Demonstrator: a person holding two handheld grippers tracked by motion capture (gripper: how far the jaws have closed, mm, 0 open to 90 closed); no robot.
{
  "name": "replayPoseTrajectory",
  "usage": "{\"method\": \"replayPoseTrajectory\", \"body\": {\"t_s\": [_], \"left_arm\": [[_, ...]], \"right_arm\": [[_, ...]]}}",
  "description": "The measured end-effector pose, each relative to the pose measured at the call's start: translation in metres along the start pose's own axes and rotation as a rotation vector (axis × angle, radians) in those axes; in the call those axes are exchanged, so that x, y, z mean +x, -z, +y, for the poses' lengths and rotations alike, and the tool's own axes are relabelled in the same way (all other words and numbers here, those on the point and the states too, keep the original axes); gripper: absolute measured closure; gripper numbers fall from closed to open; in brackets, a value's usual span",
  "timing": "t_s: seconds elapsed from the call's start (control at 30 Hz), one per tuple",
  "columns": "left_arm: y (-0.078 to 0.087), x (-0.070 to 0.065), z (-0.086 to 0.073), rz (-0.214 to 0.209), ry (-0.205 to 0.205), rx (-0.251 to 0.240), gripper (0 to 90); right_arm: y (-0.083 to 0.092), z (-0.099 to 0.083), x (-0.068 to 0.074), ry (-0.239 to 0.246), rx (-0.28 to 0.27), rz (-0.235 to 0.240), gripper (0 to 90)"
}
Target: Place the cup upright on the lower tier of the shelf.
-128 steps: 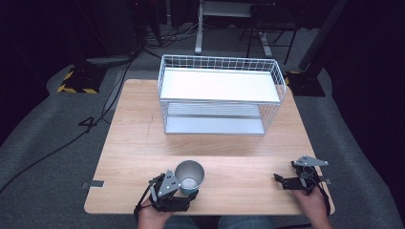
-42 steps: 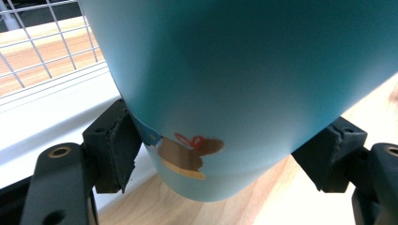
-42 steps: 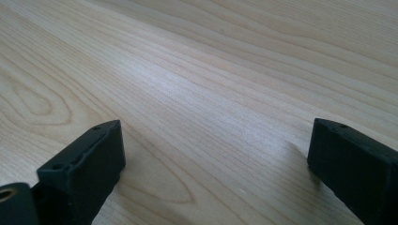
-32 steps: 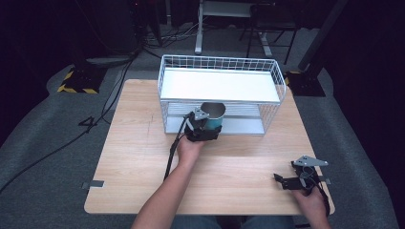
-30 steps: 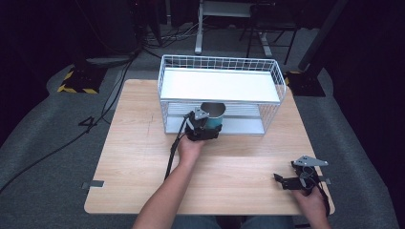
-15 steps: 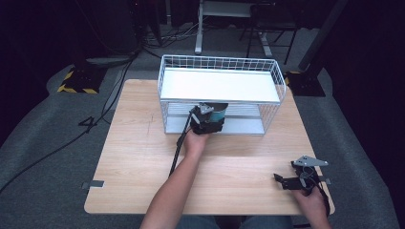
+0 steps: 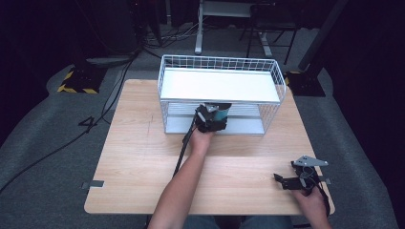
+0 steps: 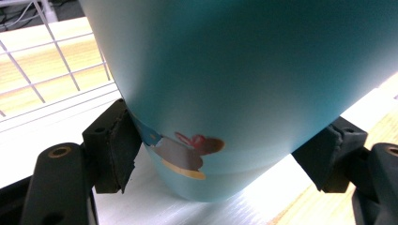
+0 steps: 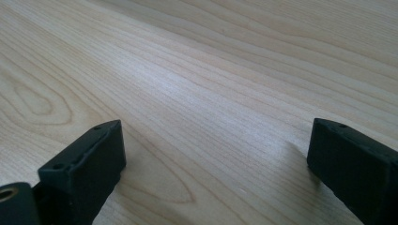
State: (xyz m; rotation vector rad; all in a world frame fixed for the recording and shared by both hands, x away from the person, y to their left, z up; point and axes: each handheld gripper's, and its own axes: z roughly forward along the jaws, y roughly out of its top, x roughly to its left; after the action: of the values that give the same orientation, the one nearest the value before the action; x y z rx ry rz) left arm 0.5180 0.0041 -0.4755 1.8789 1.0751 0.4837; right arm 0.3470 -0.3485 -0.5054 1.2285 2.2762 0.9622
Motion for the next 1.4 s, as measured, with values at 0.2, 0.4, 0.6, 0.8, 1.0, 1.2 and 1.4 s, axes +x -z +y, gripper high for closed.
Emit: {"method": "replayPoseTrajectory", "body": {"t_s": [0.2,0.4,0.6,0.8,1.0,1.2,1.4], "left_arm": [[-0.003,0.001,-0.003,0.012,0.005,0.031,23.5],[-0.006,0.002,-0.005,0.012,0.007,0.044,23.3],[-0.004,0.002,-0.002,0.011,0.033,0.022,17.3],[0.000,0.002,-0.002,0.009,0.012,0.026,14.5],[0.020,0.000,-0.006,0.043,0.080,0.007,8.5],[0.042,0.004,-0.007,-0.017,0.027,-0.014,8.5],[0.066,0.000,-0.004,-0.022,0.002,-0.038,8.7]], "right_arm": [[0.000,0.000,0.000,0.000,0.000,0.000,5.0],[0.000,0.000,0.000,0.000,0.000,0.000,5.0],[0.000,0.000,0.000,0.000,0.000,0.000,5.0],[0.000,0.000,0.000,0.000,0.000,0.000,5.0],[0.000,0.000,0.000,0.000,0.000,0.000,5.0],[0.000,0.000,0.000,0.000,0.000,0.000,5.0],[0.000,0.000,0.000,0.001,0.000,0.001,5.0]]}}
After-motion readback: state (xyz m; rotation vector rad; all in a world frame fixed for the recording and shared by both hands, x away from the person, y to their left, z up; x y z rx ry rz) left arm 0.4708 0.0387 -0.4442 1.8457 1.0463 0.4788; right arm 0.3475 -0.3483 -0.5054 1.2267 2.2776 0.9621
